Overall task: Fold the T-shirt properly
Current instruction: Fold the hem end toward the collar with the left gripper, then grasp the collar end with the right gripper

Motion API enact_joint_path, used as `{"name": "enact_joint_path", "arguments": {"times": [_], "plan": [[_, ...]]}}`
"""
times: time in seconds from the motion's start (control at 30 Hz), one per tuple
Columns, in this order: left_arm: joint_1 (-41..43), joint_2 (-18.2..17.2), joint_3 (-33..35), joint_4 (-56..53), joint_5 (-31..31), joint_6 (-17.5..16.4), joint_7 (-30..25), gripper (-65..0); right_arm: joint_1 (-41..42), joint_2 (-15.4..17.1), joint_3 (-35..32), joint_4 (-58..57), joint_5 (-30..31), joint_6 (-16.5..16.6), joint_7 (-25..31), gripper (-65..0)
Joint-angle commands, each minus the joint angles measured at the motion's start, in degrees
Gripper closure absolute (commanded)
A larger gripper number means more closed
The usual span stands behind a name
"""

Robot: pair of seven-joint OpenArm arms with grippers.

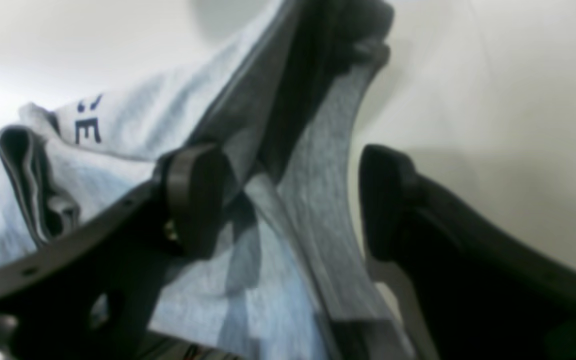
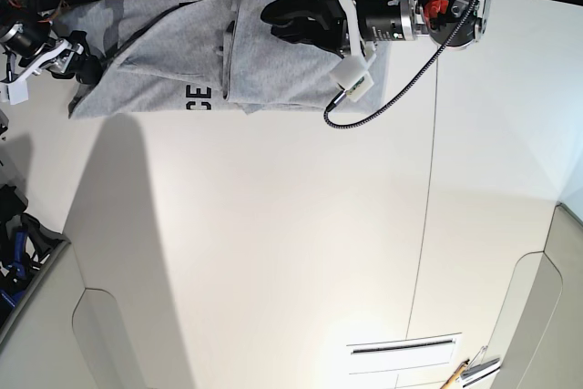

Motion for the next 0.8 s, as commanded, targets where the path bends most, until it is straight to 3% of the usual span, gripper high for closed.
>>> {"name": "enact_joint_path", "arguments": {"times": [0.0,0.33,0.63,0.7,0.77], "plan": [[-0.13,-0.02,-0.07,0.92,-1.55,-0.54,-1.05,-25.2,0.20,0.98,0.46,0.83,0.31,0.31,1.42,-42.0],[-0.13,-0.02,-0.07,0.92,-1.57,-0.54,-1.05,-25.2,0.76,0.81,-1.90,-0.17,-1.01,0.15,1.55,-42.0],[-0.15,-0.02,-0.07,0.92,-1.64,-0.54,-1.05,-25.2,0.76,-1.70,-4.96,-1.62,-1.01,-0.11,0.72,-41.6],[-0.13,-0.02,-0.63,1.55,-1.64,-0.54,-1.01,-25.2,0.76,-1.66,-4.96,-1.60,-1.01,-0.22,0.50,-35.9],[-0.11,-0.04,-2.14,3.43,-1.64,-0.54,-0.98,-25.2,0.76,-1.57,-4.94,-1.60,-1.01,-0.24,0.33,-22.9]]}}
